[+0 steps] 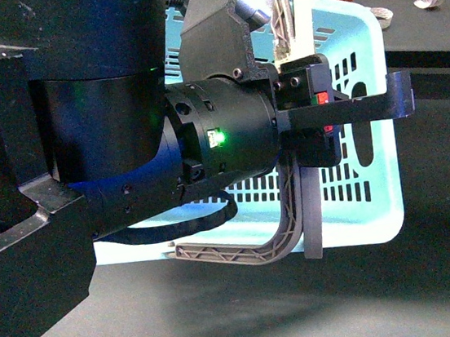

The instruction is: Pick mango with right arm and hold basket with left

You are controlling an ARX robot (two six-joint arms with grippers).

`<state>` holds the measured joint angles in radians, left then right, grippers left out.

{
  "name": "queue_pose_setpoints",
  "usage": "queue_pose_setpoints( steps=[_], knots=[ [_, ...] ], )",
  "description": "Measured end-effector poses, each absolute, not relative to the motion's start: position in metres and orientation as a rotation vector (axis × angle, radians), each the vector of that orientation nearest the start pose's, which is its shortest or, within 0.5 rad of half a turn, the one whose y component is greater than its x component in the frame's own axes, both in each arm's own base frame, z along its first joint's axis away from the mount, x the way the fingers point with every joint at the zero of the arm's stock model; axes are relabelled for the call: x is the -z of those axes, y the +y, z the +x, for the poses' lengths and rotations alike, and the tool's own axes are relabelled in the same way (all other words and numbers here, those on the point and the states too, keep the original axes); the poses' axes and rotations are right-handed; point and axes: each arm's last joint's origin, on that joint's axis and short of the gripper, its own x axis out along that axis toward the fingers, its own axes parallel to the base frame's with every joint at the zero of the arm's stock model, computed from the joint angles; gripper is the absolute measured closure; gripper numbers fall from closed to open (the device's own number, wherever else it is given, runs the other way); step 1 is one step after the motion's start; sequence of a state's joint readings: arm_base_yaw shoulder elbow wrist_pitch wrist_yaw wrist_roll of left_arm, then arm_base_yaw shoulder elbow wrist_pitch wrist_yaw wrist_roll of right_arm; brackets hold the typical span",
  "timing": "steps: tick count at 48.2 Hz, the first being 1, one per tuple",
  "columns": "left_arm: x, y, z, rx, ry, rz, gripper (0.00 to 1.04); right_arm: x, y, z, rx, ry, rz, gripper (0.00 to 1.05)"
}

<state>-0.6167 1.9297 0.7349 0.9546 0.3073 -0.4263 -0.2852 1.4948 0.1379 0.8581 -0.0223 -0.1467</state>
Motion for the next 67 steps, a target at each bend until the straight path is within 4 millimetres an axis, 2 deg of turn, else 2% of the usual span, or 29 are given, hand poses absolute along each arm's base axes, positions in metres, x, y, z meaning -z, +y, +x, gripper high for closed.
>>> queue_pose_setpoints(
  steps=[14, 28, 35, 53, 67],
  knots=[
    [-0.122, -0.21, 0.281, 0.853, 0.438, -0.356, 0.89, -0.027, -0.094, 0.209, 0.281, 0.736, -0.005, 0.08],
    [-0.122, -0.21, 0.281, 0.853, 0.438, -0.355, 0.89, 0.015, -0.111, 0.223, 0.301, 0.825, 0.012, 0.08],
    [-0.122, -0.21, 0.281, 0.852, 0.437, -0.355, 0.89, 0.043, -0.119, 0.236, 0.321, 0.864, 0.015, 0.08],
    [-0.122, -0.21, 0.281, 0.853, 0.438, -0.355, 0.9, 0.096, -0.124, 0.254, 0.33, 0.944, 0.024, 0.08],
    [-0.122, -0.21, 0.281, 0.853, 0.438, -0.355, 0.9, 0.116, -0.123, 0.266, 0.327, 0.969, 0.025, 0.08]
  ],
)
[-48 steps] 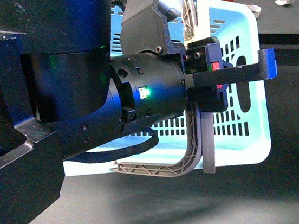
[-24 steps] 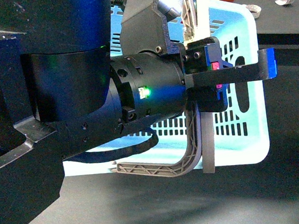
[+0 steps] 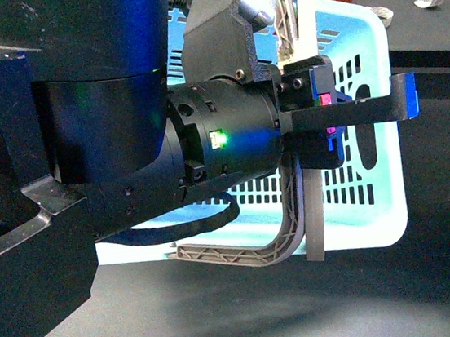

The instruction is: Pick mango with right arm and hold basket with left

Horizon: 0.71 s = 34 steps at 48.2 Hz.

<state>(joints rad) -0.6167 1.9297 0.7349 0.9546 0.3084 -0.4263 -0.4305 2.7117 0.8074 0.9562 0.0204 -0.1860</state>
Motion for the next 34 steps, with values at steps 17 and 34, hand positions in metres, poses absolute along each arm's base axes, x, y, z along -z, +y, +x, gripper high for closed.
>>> queue_pose_setpoints(
  steps=[17, 34],
  knots=[
    [-0.122, -0.21, 0.281, 0.853, 0.438, -0.355, 0.9, 0.125, -0.125, 0.264, 0.34, 0.984, 0.037, 0.37],
    [-0.122, -0.21, 0.281, 0.853, 0.438, -0.355, 0.9, 0.057, -0.121, 0.27, 0.273, 0.846, 0.128, 0.48]
  ],
)
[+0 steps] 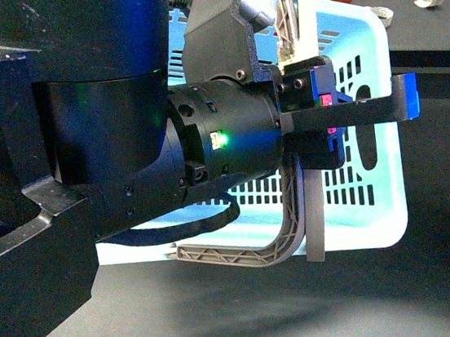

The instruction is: Pick mango with right arm and hold basket with left

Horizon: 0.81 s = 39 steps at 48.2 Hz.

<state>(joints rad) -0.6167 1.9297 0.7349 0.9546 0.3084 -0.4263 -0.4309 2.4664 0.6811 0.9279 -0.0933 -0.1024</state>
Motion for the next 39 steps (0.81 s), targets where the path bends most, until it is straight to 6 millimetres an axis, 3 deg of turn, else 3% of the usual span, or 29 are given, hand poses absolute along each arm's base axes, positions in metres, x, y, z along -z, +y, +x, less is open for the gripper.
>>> queue_pose_setpoints(
  steps=[10, 14, 26, 39],
  knots=[
    [-0.122, -0.21, 0.281, 0.853, 0.438, -0.355, 0.9, -0.008, -0.101, 0.279, 0.151, 0.721, 0.209, 0.48],
    [-0.122, -0.21, 0.281, 0.852, 0.437, -0.355, 0.9, -0.043, -0.082, 0.281, 0.035, 0.656, 0.269, 0.48],
    [-0.122, -0.21, 0.281, 0.852, 0.437, -0.355, 0.9, -0.105, -0.028, 0.281, -0.221, 0.528, 0.334, 0.48],
    [-0.122, -0.21, 0.281, 0.852, 0.437, -0.355, 0.9, -0.113, 0.016, 0.289, -0.35, 0.523, 0.369, 0.48]
  ],
)
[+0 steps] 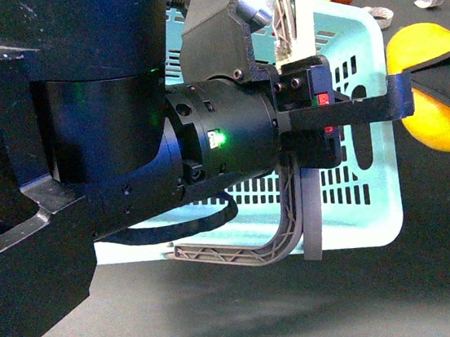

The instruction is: Pick mango with right arm and hold basket with left

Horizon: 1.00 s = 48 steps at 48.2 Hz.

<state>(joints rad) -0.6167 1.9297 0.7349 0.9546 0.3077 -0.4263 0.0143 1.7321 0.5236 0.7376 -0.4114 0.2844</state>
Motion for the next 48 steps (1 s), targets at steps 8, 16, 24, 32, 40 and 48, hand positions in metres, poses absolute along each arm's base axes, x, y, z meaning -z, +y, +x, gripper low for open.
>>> queue_pose_setpoints(
  steps=[8, 16, 24, 32, 40, 48],
  knots=[
    [-0.122, -0.21, 0.281, 0.852, 0.437, -0.355, 0.9, -0.113, 0.033, 0.3, -0.394, 0.511, 0.394, 0.48],
    [-0.122, -0.21, 0.281, 0.853, 0.438, -0.355, 0.9, -0.11, 0.047, 0.31, -0.414, 0.521, 0.403, 0.48],
    [-0.122, -0.21, 0.281, 0.853, 0.438, -0.355, 0.9, -0.104, 0.06, 0.317, -0.422, 0.528, 0.411, 0.37],
    [-0.122, -0.21, 0.281, 0.852, 0.437, -0.355, 0.9, -0.115, 0.061, 0.315, -0.436, 0.467, 0.441, 0.08],
    [-0.121, -0.209, 0.28, 0.852, 0.446, -0.357, 0.9, -0.133, 0.055, 0.301, -0.437, 0.42, 0.456, 0.08],
    [-0.12, -0.209, 0.28, 0.848, 0.447, -0.36, 0.9, -0.159, 0.037, 0.266, -0.356, 0.362, 0.454, 0.08]
  ],
)
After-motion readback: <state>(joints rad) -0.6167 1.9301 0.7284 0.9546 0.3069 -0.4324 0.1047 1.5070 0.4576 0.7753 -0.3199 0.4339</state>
